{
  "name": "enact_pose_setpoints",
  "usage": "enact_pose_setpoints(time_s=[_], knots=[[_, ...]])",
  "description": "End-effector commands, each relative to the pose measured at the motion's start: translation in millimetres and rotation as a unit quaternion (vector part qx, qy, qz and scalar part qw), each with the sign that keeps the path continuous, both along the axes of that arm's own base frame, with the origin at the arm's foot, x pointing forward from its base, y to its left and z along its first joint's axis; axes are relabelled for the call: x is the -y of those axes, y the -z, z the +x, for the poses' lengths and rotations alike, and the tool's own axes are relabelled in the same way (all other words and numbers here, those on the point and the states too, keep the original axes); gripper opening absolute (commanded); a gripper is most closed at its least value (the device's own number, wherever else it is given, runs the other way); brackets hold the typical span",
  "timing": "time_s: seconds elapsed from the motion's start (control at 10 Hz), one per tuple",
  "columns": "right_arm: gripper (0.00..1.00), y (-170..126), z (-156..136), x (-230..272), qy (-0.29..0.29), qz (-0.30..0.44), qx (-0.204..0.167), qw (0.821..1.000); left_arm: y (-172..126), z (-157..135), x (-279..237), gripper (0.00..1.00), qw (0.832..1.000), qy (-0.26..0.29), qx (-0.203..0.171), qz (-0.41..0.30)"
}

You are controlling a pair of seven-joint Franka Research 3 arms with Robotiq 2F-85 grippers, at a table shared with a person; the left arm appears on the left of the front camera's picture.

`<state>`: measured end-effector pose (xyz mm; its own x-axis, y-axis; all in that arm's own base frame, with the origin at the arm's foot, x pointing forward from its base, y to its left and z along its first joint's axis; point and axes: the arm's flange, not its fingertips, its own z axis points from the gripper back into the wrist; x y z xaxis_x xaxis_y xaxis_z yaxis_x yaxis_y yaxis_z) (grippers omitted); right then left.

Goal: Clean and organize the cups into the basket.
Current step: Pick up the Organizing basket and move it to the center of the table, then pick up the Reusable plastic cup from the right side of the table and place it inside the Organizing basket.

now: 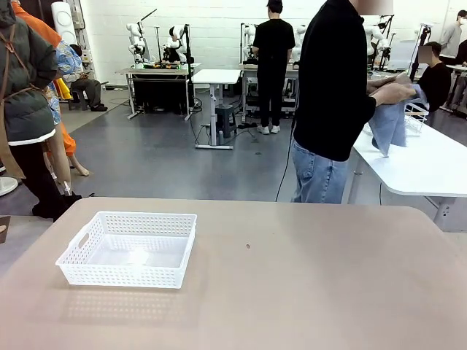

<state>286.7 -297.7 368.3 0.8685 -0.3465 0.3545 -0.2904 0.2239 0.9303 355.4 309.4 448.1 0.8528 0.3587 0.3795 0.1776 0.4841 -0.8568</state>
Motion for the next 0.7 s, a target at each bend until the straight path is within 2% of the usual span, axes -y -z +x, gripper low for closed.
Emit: enact_pose_setpoints(time_s=[0.0, 0.6], knots=[[1.0, -0.1, -0.2, 0.8, 0.001, -0.004, -0.003, 1.0, -2.5, -2.6, -0.1, 1.0, 1.0, 0.0, -0.001, 0.009], [1.0, -0.1, -0.2, 0.8, 0.001, -0.004, -0.003, 1.0, -2.5, -2.6, -0.1, 1.0, 1.0, 0.0, -0.001, 0.009]])
